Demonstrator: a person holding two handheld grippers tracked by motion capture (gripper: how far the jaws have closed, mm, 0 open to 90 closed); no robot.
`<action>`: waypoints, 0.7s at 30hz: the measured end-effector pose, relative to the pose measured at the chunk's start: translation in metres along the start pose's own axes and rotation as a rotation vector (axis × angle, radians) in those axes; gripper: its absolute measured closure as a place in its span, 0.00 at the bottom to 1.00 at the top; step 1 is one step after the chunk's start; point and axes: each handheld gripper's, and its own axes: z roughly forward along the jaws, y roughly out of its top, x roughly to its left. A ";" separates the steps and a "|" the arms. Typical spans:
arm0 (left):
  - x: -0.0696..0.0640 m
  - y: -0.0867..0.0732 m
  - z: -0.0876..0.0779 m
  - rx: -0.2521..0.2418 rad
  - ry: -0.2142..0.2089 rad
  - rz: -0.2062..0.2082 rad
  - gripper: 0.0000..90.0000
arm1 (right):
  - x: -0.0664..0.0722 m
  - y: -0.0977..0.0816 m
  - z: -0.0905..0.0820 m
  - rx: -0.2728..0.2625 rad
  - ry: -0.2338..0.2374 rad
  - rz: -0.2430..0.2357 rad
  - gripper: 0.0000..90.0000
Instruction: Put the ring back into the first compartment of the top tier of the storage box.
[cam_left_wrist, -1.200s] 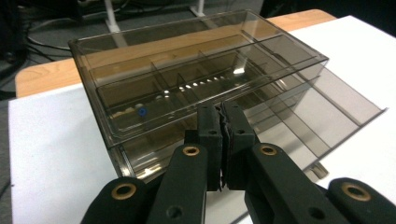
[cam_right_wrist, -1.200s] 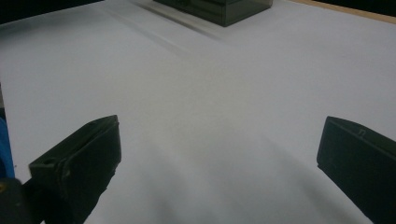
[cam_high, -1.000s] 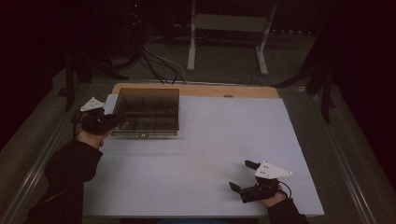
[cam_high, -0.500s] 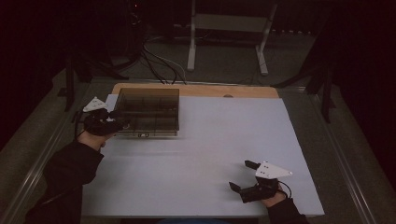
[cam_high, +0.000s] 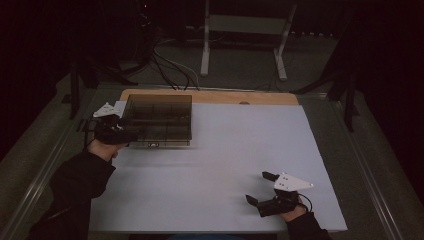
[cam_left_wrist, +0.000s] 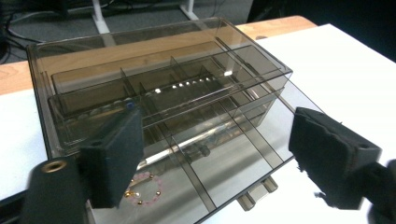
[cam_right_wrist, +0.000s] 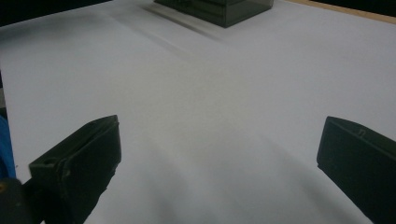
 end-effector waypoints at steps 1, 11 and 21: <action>0.000 0.001 0.000 0.000 -0.010 0.006 0.19 | 0.000 0.000 0.000 0.000 0.000 0.000 0.00; -0.012 0.011 -0.001 -0.033 -0.038 0.058 0.03 | 0.000 0.001 -0.001 -0.005 0.004 -0.008 0.00; -0.020 0.013 -0.003 -0.025 -0.042 0.094 0.01 | 0.002 0.002 -0.001 -0.006 0.002 -0.016 0.00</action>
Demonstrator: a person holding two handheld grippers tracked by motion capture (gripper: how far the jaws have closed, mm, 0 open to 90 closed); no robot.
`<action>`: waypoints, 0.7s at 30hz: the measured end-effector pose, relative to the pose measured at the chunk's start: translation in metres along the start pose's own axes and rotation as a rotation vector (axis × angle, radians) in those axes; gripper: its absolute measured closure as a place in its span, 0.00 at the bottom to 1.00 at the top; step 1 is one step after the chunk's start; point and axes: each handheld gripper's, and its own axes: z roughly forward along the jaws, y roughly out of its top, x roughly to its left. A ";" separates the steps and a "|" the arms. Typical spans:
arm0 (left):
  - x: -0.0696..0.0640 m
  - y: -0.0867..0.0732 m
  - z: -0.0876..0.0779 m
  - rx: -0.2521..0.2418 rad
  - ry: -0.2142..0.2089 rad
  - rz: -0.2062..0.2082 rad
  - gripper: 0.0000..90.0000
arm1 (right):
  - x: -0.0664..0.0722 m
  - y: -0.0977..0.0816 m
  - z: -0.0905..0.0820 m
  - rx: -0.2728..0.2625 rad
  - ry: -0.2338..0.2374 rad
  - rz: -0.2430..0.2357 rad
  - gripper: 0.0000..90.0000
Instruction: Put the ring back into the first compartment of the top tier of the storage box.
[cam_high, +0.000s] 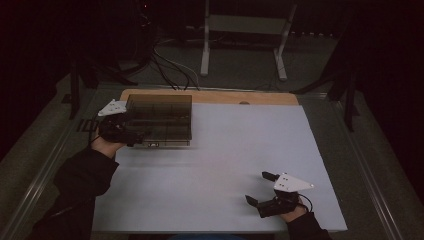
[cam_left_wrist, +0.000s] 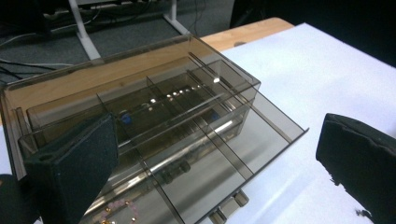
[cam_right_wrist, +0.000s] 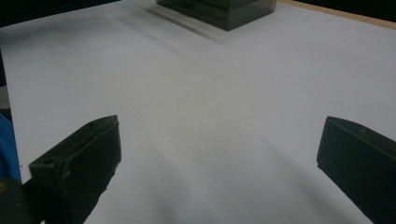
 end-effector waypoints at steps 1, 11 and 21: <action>-0.001 0.000 -0.001 0.001 -0.012 -0.002 0.01 | 0.001 0.000 0.001 0.002 0.002 -0.001 0.00; -0.011 -0.011 -0.011 0.005 -0.053 0.010 0.01 | 0.000 0.003 0.006 0.009 0.013 -0.006 0.00; -0.027 -0.024 -0.020 0.015 -0.092 0.028 0.01 | 0.000 0.003 0.008 0.005 0.017 -0.008 0.00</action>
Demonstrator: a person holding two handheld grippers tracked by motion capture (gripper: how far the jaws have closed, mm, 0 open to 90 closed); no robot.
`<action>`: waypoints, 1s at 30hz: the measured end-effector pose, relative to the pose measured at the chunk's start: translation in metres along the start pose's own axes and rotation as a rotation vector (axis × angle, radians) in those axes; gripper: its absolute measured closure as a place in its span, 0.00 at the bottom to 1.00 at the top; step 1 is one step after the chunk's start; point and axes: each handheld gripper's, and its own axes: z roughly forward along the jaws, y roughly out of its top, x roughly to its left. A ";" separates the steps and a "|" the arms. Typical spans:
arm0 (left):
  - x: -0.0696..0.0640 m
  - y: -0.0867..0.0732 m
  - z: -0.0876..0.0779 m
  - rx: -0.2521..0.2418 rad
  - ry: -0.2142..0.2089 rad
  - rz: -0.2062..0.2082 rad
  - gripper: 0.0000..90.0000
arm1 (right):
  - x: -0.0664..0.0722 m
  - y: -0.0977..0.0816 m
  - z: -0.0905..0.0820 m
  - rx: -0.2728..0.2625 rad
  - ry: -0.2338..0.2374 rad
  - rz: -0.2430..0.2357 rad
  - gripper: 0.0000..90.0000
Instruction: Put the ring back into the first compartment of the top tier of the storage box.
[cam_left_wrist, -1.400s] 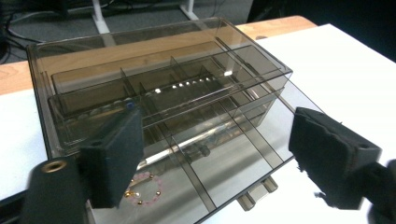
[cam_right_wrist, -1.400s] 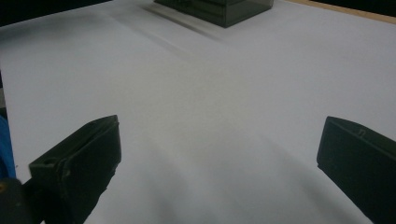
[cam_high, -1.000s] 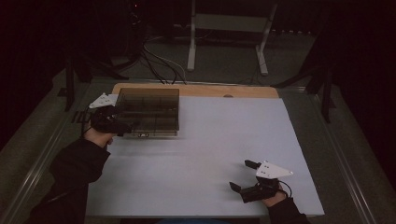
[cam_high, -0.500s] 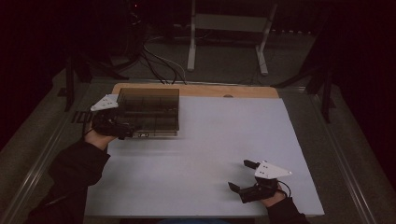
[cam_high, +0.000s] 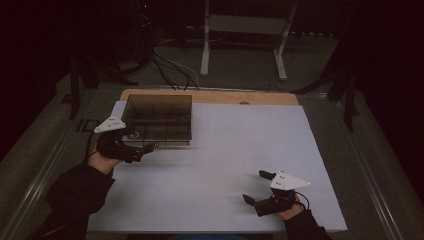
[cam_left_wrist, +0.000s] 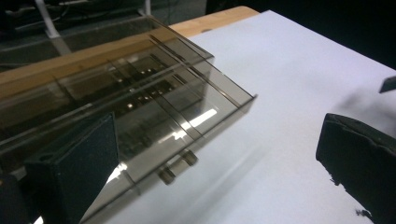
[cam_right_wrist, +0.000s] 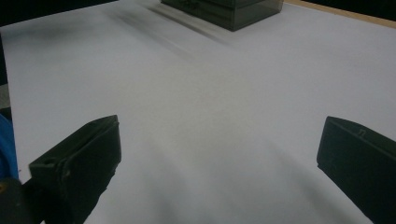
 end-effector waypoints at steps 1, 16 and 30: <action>-0.001 -0.001 0.000 0.001 0.000 0.005 0.01 | 0.000 0.000 0.000 0.000 -0.001 0.001 0.00; -0.025 -0.029 0.001 0.009 -0.064 0.061 0.01 | 0.000 -0.001 -0.001 0.003 -0.005 0.006 0.00; -0.044 -0.063 0.012 0.025 -0.126 0.072 0.01 | 0.000 -0.001 0.000 0.005 -0.004 0.003 0.00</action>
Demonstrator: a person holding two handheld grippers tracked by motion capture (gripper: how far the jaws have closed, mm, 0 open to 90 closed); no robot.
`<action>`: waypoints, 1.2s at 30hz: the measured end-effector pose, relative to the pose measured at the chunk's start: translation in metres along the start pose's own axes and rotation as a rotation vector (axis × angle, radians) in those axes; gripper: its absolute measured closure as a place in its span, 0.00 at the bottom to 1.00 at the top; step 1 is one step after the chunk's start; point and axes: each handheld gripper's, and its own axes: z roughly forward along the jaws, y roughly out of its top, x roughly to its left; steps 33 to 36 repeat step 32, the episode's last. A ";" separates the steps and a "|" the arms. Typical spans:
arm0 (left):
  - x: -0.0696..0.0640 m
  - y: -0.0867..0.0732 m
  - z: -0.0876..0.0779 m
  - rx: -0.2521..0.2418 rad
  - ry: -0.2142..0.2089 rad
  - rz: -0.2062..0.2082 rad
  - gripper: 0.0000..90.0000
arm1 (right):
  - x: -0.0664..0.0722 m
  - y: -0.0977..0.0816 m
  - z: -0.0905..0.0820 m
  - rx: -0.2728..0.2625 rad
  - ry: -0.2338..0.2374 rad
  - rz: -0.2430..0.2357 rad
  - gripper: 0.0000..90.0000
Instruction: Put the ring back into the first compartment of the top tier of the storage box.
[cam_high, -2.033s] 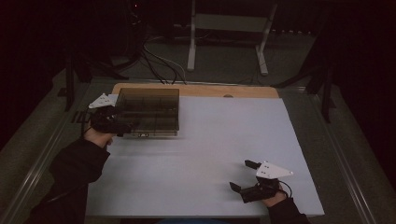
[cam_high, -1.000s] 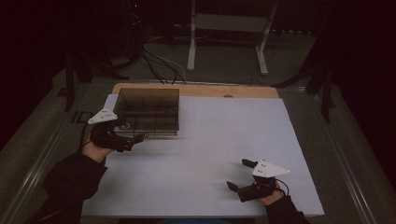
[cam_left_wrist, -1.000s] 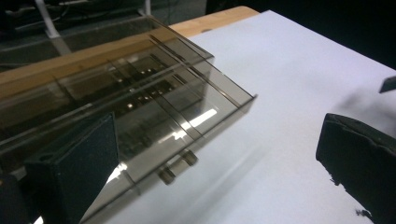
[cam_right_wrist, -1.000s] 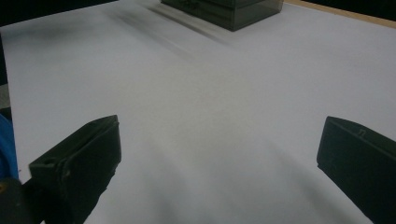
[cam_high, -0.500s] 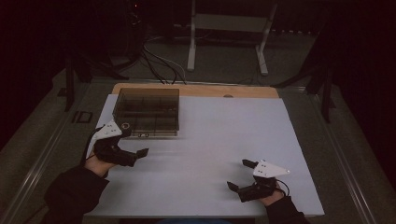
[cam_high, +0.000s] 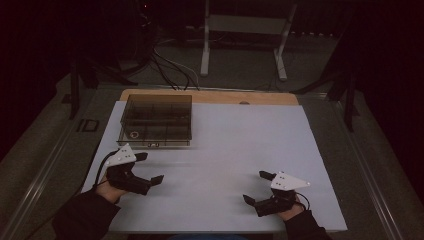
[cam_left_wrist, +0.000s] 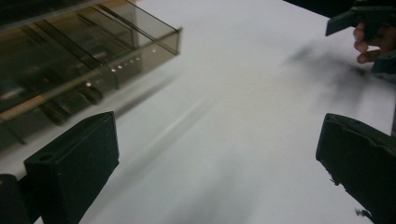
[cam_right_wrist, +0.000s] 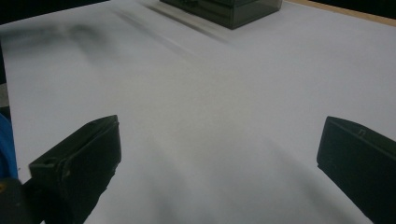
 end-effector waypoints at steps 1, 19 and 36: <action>-0.001 -0.003 0.002 -0.002 -0.005 -0.003 0.01 | 0.000 0.000 0.000 0.000 0.000 0.001 0.00; -0.006 -0.054 0.005 0.062 0.000 0.022 0.01 | 0.000 0.000 0.000 0.004 0.003 -0.001 0.00; -0.002 -0.066 -0.004 0.035 0.006 -0.012 0.01 | 0.000 -0.001 0.001 0.016 0.012 -0.007 0.00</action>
